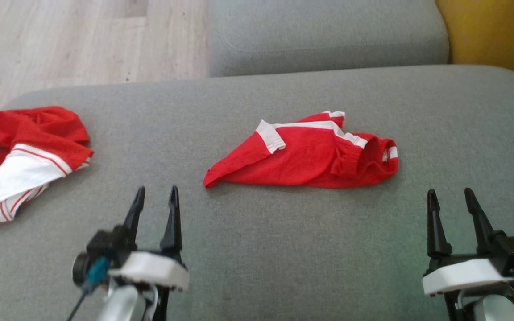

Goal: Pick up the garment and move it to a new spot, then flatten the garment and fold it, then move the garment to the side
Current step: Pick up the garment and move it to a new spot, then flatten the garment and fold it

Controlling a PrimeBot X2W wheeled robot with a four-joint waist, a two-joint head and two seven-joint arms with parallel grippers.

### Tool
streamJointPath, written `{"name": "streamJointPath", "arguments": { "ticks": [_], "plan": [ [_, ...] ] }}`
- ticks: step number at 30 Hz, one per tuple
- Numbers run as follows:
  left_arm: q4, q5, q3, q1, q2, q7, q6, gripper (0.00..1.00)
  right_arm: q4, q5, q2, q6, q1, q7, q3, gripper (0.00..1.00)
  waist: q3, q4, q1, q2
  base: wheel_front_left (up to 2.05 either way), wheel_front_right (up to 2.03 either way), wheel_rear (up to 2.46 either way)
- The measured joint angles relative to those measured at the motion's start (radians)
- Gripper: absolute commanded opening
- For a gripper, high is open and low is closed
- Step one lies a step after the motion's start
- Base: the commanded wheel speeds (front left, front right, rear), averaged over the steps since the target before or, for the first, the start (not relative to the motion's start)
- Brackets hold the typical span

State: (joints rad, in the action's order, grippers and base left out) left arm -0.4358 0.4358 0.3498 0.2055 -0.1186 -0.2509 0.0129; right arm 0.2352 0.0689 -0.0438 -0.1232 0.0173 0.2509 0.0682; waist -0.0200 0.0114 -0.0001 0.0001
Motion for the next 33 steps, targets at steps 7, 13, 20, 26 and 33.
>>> {"name": "streamJointPath", "arguments": {
  "ticks": [7, 13, 20, 26, 33],
  "plan": [
    [0.114, -0.034, -0.047, -0.178, -0.007, 0.000, 0.022, 1.00, 0.000, 0.008, 0.000, 0.000, 0.039, 0.000, -0.007, 1.00, -0.042, 0.013, 0.0000, 0.0000, 0.00, 0.00, 0.00],
    [0.170, -0.050, -0.068, -0.282, -0.006, 0.000, 0.031, 1.00, 0.000, 0.017, 0.001, 0.000, 0.086, 0.000, -0.008, 1.00, -0.066, 0.022, 0.0000, 0.0000, 0.00, 0.00, 0.00],
    [0.182, -0.067, -0.067, -0.331, -0.003, 0.000, 0.031, 1.00, 0.009, 0.022, 0.001, 0.000, 0.101, 0.000, -0.026, 1.00, -0.083, 0.024, 0.0001, 0.0000, 0.00, 0.00, 0.00],
    [0.165, -0.067, -0.065, -0.337, -0.002, 0.000, 0.031, 1.00, 0.017, 0.027, 0.001, 0.000, 0.102, 0.000, -0.031, 1.00, -0.093, 0.026, 0.0001, 0.0000, 0.00, 0.00, 0.00],
    [0.151, -0.067, -0.063, -0.337, -0.002, 0.000, 0.031, 1.00, 0.030, 0.027, 0.001, 0.000, 0.107, 0.000, -0.036, 1.00, -0.095, 0.030, 0.0001, 0.0000, 0.00, 0.00, 0.00]
  ]
}}
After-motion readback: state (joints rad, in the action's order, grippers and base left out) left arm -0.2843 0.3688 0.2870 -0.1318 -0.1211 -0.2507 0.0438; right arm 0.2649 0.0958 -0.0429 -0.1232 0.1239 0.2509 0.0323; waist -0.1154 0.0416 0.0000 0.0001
